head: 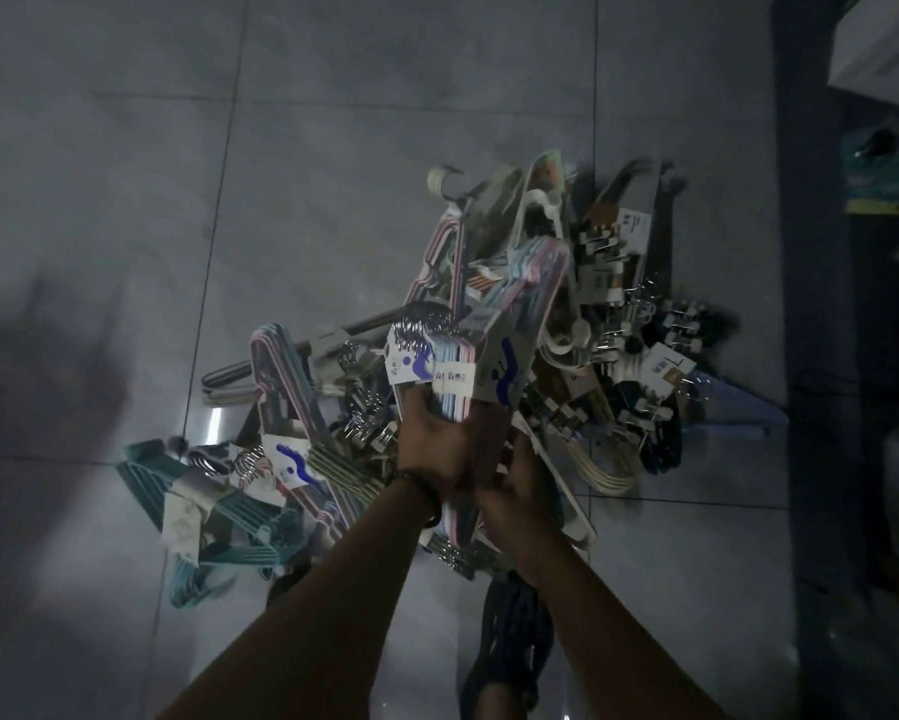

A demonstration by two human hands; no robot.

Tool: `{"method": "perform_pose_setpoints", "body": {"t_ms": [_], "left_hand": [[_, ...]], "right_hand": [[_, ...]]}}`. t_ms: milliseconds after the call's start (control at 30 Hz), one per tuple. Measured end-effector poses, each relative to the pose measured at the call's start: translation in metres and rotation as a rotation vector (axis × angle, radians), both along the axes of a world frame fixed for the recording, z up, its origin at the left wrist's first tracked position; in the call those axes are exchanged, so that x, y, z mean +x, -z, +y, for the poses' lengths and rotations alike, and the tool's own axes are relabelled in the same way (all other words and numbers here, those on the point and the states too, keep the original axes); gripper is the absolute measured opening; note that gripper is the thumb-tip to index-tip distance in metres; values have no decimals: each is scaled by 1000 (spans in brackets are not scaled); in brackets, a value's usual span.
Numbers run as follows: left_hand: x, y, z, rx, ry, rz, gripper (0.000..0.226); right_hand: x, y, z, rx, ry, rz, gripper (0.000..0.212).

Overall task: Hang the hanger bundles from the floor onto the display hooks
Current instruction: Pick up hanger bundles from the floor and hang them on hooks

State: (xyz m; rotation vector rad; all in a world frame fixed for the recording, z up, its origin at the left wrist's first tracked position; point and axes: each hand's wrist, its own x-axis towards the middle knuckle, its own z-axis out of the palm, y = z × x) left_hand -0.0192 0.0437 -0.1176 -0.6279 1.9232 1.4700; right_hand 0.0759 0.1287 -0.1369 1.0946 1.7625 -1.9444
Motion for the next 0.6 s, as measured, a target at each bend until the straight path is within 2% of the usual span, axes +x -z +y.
{"method": "perform_pose_setpoints", "body": {"t_ms": [100, 167, 233, 267, 367, 467, 600], "left_hand": [[3, -11, -6, 86, 92, 37, 62], [-2, -22, -7, 144, 139, 80, 56], [-11, -38, -3, 188, 157, 104, 61], [-15, -46, 1, 204, 155, 115, 65], [-22, -62, 12, 240, 86, 114, 69], [-27, -63, 23, 184, -53, 105, 53], [-33, -53, 24, 151, -305, 11, 39]], "right_hand": [[17, -10, -4, 28, 32, 101, 97], [23, -15, -2, 23, 39, 129, 100], [29, -18, 3, -59, 44, 107, 109], [32, -19, 7, -67, -27, 90, 108], [45, -19, 14, 102, -465, -25, 72], [53, -15, 13, 302, -489, -38, 36], [55, -23, 7, 518, -538, 39, 23]]}}
